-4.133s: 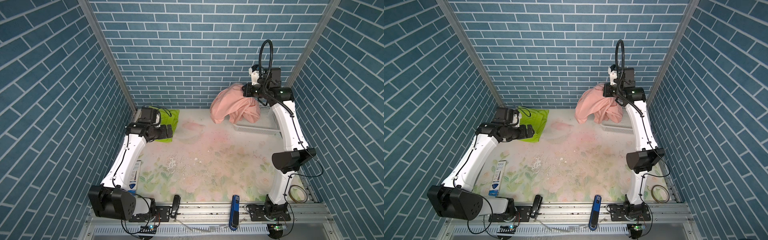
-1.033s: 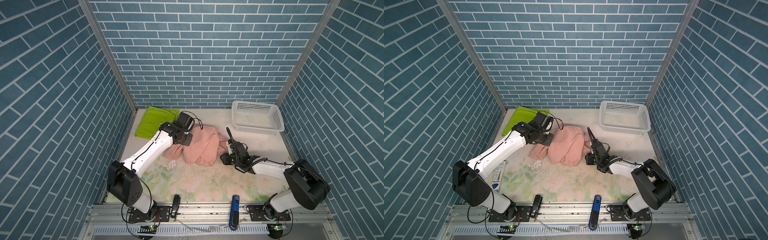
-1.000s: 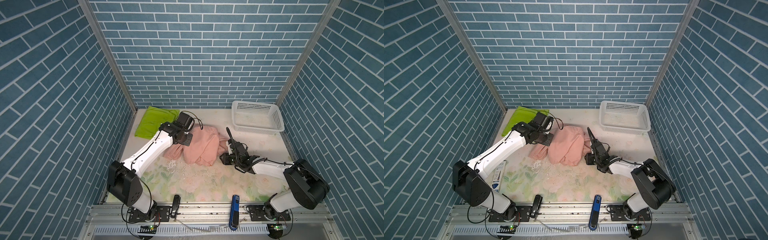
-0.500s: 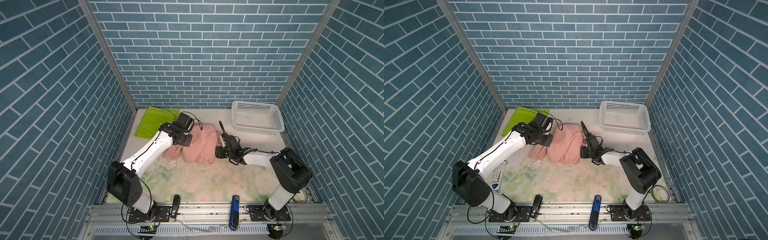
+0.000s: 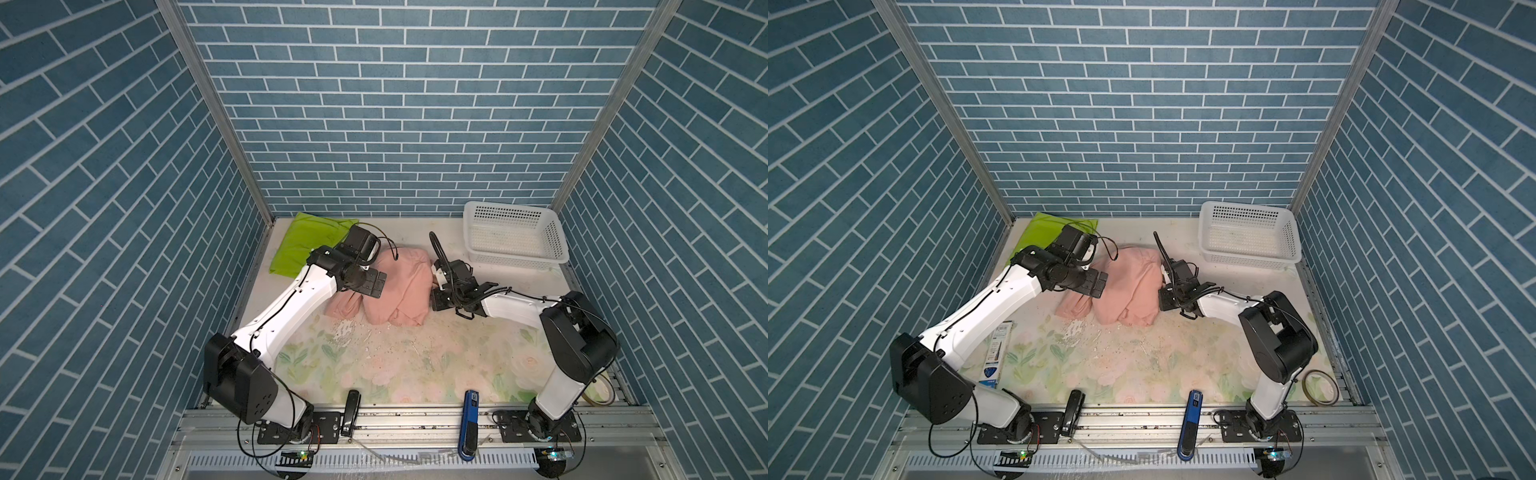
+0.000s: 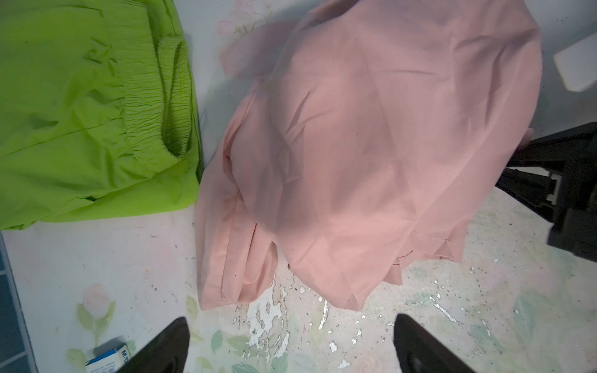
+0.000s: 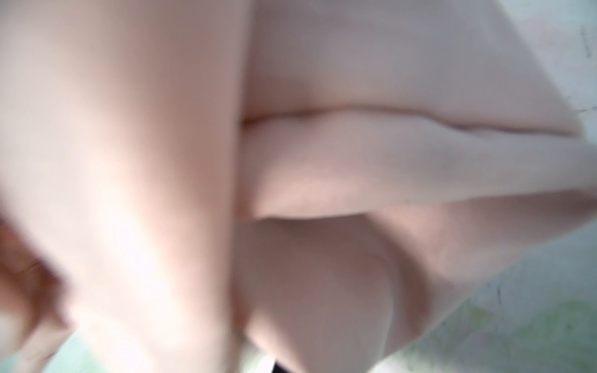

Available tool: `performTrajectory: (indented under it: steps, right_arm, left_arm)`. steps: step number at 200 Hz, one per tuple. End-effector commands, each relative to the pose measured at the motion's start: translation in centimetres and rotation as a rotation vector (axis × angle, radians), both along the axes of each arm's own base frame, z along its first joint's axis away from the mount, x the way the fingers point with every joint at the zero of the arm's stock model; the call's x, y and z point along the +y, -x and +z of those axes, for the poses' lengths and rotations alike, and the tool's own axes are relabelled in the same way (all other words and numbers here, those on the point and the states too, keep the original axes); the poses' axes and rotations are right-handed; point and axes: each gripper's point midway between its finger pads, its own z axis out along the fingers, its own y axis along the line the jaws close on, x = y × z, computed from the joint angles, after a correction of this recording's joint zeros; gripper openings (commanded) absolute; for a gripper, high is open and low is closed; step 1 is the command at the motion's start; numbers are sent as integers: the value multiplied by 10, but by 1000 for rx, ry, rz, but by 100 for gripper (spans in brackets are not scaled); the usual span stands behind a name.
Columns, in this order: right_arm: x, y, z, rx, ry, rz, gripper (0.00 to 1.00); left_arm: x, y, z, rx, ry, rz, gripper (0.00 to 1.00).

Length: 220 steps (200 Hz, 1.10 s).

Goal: Fold and stack the shorts

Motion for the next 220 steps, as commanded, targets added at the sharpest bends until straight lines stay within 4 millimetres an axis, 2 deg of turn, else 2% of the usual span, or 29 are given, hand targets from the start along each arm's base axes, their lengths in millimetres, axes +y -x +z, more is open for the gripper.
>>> performTrajectory:
  steps: [1, 24, 41, 64, 84, 94, 103, 113, 132, 148, 166, 182, 195, 220]
  right_arm:
    - [1, 36, 43, 57, -45, 116, 0]
    - [-9, 64, 88, 70, -71, 157, 0]
    - [-12, 83, 128, 70, -110, 199, 0]
    - [-8, 105, 198, -3, -189, 266, 0]
    - [-4, 115, 256, -87, -295, 294, 0]
    - [-1, 115, 274, -116, -320, 298, 0]
    - [0, 111, 281, -141, -315, 295, 0]
    - [3, 103, 280, -165, -290, 285, 0]
    - [9, 75, 256, -173, -210, 236, 0]
    - [23, 54, 227, -137, -153, 238, 0]
    - [32, 30, 196, -88, -118, 212, 0]
    - [23, 7, 175, -33, -97, 135, 0]
    - [6, -9, 165, -6, -109, 55, 0]
    - [-30, -23, 141, 46, -131, -67, 0]
  left_arm:
    - [13, 5, 7, -2, -13, 9, 100]
    - [18, 5, 20, -26, 11, 10, 100]
    - [19, 6, 29, -32, 36, -6, 100]
    - [19, 7, 46, -55, 39, -32, 100]
    - [17, 11, 65, -74, 65, -70, 100]
    - [12, 15, 74, -80, 97, -99, 100]
    - [6, 19, 82, -86, 136, -133, 100]
    - [-5, 25, 88, -86, 192, -180, 100]
    - [-19, 37, 93, -76, 279, -241, 100]
    - [-22, 47, 86, -55, 311, -253, 100]
    - [-26, 58, 69, -11, 368, -236, 100]
    - [-38, 72, 51, 36, 427, -235, 100]
    - [-49, 81, 38, 41, 426, -241, 100]
    - [-87, 97, 18, 11, 403, -302, 100]
